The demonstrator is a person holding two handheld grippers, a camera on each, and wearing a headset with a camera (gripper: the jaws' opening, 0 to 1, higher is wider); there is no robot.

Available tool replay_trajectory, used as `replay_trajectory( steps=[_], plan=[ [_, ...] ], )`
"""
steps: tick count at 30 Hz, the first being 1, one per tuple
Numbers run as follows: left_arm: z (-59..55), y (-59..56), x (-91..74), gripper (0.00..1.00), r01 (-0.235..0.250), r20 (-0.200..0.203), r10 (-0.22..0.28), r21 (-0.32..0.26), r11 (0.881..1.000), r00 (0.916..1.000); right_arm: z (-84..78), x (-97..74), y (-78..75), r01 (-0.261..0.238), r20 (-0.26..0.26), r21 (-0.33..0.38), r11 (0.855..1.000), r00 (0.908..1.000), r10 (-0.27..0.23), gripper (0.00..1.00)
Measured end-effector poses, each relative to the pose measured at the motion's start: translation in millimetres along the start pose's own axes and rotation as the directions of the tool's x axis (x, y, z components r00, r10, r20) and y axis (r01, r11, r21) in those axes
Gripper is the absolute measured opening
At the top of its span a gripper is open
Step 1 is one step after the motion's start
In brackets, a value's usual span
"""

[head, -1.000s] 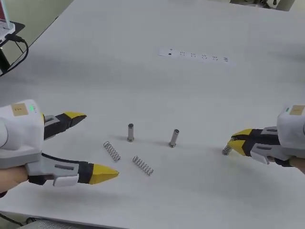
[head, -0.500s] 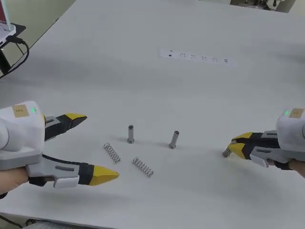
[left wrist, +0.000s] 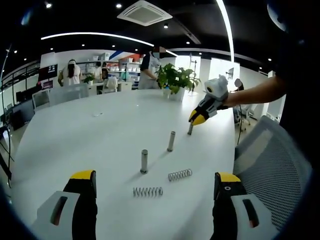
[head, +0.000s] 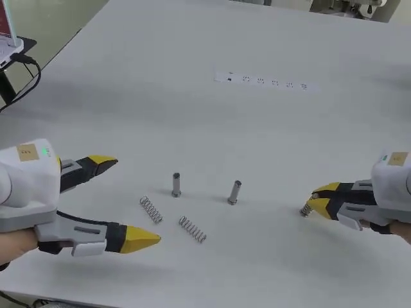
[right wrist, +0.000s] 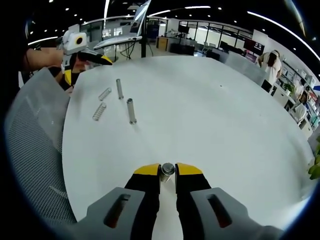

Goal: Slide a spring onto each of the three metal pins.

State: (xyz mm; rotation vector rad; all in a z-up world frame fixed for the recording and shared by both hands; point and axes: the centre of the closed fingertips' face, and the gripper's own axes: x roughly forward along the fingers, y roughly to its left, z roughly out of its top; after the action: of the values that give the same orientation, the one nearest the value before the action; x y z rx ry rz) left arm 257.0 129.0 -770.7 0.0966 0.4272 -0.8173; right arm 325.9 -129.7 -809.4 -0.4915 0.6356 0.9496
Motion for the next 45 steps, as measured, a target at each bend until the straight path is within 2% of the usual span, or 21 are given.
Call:
replay_trajectory(
  steps=[5,15,21,38,45],
  plan=[
    [0.0,-0.8,-0.2,0.95,-0.001,-0.001,0.001,0.004,1.000,1.0000,-0.1,-0.9,1.4,0.001,0.001,-0.013,1.000,1.0000,-0.001,0.13],
    [1.6,-2.3,-1.3,0.95,0.000,-0.002,0.000,0.006,1.000,1.0000,4.8,-3.6,-1.7,0.013,0.021,0.017,1.000,0.9997,-0.013,0.21],
    [2.8,-1.7,-2.7,0.95,-0.003,-0.001,0.003,0.009,1.000,1.0000,9.7,-7.1,-1.6,0.026,0.033,0.040,0.999,0.9991,-0.027,0.30],
    [4.2,-0.5,-4.6,0.95,-0.008,0.000,0.008,0.016,1.000,1.0000,24.9,-19.7,9.2,0.041,0.084,0.075,0.996,0.9953,-0.047,0.38],
    [6.1,-0.8,-4.9,0.95,-0.006,0.006,0.006,0.016,1.000,1.0000,32.2,-27.9,14.0,0.036,0.129,0.110,0.993,0.9904,-0.050,0.39]
  ],
)
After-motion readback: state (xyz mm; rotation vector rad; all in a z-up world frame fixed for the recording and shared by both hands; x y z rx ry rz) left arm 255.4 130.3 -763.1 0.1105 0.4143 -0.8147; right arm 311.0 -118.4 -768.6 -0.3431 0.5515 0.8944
